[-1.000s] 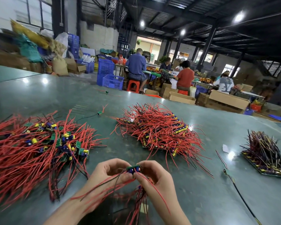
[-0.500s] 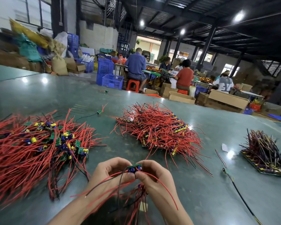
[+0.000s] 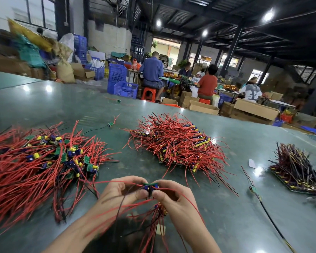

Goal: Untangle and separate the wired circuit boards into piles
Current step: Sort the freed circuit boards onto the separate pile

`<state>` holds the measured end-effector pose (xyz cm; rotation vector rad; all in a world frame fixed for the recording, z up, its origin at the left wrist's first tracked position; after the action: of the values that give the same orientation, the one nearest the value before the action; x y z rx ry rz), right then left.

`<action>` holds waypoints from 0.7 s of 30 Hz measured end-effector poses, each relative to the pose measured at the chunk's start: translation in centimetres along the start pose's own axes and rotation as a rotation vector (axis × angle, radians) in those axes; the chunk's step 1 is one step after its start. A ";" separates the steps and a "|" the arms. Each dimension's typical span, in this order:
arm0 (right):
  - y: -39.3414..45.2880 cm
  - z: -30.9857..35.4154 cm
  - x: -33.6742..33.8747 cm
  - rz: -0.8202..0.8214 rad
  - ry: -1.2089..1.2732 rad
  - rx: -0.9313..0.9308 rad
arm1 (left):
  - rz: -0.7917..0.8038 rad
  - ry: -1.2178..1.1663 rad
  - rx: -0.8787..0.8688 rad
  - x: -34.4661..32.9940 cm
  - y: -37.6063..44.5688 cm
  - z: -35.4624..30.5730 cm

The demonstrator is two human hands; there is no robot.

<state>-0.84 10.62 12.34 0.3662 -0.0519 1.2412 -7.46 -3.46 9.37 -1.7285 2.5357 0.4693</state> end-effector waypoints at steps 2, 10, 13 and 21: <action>0.1 -0.2 0.2 -0.047 0.046 -0.036 | -0.064 -0.089 0.055 0.1 0.2 -0.1; 0.3 -0.7 0.8 -0.148 0.263 -0.068 | -0.189 -0.111 0.278 1.5 0.5 0.4; 0.6 -0.6 1.5 -0.233 0.215 -0.014 | -0.263 0.065 0.254 2.4 0.8 0.8; 0.9 -1.5 2.2 -0.357 0.367 -0.060 | -0.184 0.816 -0.315 2.0 0.4 -0.7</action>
<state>-1.21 13.34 11.70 0.0849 0.2799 0.9333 -8.46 -5.28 9.69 -2.6932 2.8359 0.1660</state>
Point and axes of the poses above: each hand's wrist, its own y-axis towards the middle knuckle, its own x-axis out of the back of the hand, z = x × y, the point moved 4 cm from there along y, towards the middle knuckle, and after that the axes turned 7 degrees about -z, right-handed, at the moved point
